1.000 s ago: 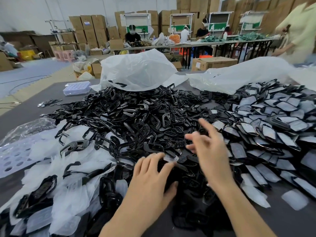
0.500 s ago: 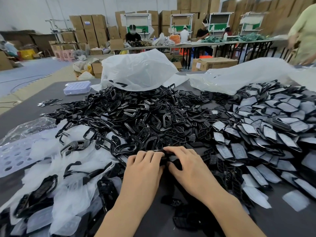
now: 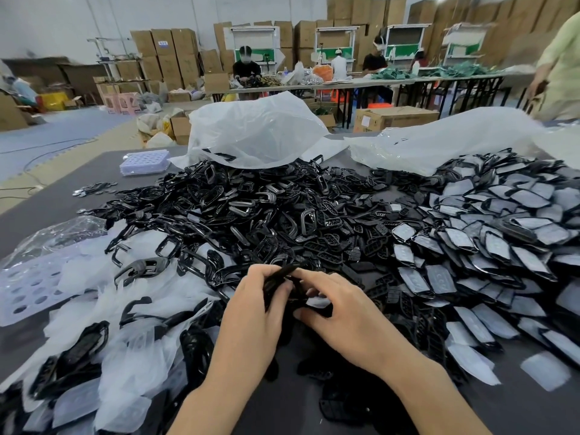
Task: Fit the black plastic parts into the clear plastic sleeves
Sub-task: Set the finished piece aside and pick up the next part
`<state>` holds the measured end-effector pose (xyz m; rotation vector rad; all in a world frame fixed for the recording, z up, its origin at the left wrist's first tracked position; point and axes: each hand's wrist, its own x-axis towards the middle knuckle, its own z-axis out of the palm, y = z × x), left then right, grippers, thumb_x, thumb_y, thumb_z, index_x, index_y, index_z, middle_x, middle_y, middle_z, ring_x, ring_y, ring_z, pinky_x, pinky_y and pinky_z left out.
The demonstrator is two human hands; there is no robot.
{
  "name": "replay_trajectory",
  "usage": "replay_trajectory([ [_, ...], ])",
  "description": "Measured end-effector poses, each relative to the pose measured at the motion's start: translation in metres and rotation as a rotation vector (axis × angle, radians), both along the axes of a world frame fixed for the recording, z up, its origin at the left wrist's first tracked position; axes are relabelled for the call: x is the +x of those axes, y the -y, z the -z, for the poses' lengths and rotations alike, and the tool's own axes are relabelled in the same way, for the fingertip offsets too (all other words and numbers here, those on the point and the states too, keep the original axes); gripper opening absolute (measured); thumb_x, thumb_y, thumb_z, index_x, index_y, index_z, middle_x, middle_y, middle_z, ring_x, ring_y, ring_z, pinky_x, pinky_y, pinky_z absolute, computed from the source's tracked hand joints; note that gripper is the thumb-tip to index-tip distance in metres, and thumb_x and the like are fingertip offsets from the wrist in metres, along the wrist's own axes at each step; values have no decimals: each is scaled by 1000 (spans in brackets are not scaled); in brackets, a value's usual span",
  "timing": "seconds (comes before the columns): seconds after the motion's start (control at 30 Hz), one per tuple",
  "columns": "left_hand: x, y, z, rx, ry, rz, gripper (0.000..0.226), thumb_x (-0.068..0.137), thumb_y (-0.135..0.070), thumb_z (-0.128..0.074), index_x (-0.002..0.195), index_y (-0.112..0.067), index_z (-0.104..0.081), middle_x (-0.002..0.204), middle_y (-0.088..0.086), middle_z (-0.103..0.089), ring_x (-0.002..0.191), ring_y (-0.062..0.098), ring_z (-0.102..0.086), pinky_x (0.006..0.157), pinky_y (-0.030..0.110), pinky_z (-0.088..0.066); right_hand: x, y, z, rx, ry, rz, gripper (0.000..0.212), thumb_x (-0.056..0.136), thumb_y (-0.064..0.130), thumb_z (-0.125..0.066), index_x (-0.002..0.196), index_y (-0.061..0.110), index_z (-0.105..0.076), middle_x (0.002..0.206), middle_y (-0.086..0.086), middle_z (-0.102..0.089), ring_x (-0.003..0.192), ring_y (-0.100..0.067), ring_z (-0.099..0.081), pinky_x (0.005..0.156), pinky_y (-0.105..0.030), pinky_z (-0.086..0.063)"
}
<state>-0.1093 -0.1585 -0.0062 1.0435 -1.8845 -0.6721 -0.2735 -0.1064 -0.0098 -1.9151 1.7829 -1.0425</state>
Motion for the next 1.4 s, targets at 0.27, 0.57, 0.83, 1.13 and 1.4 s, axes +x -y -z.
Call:
replay_trajectory([
  [0.27,3,1,-1,-155,-49,-42,18,95,-21,-64,101,-38,-61,101,-22,-50,98,-6,-57,81,3,-39,11,0,2,-60,95,-19,57,93,33,-60,139,62,-42,116,32,-59,110,0,-58,91,-9,-43],
  [0.57,1,0,1,-65,24,-10,33,96,-28,-62,123,-45,-55,99,-21,-57,97,-8,-55,81,2,-37,5,2,0,-164,80,57,21,95,31,-70,114,41,-68,109,27,-67,107,5,-61,85,-8,-45],
  [0.83,4,2,-3,98,-157,-79,7,94,-36,-64,96,-40,-60,93,-23,-69,97,-9,-61,83,10,-45,-2,2,-9,-247,297,292,5,92,36,-72,95,38,-75,96,21,-68,88,-2,-66,76,-10,-48],
  [1.13,9,4,-13,278,-435,-19,20,81,-52,-66,96,-40,-72,72,-18,-56,62,3,-49,64,15,-45,-19,3,-29,-199,1483,153,20,81,16,-71,100,21,-72,69,5,-58,78,-12,-63,92,-31,-51],
  [1.4,3,4,-14,759,-839,174,29,81,-23,-70,103,-5,-68,81,8,-69,76,18,-73,64,21,-57,-21,1,-31,-129,1694,-39,37,83,14,-69,120,17,-68,90,-2,-71,78,-16,-71,67,-25,-60],
])
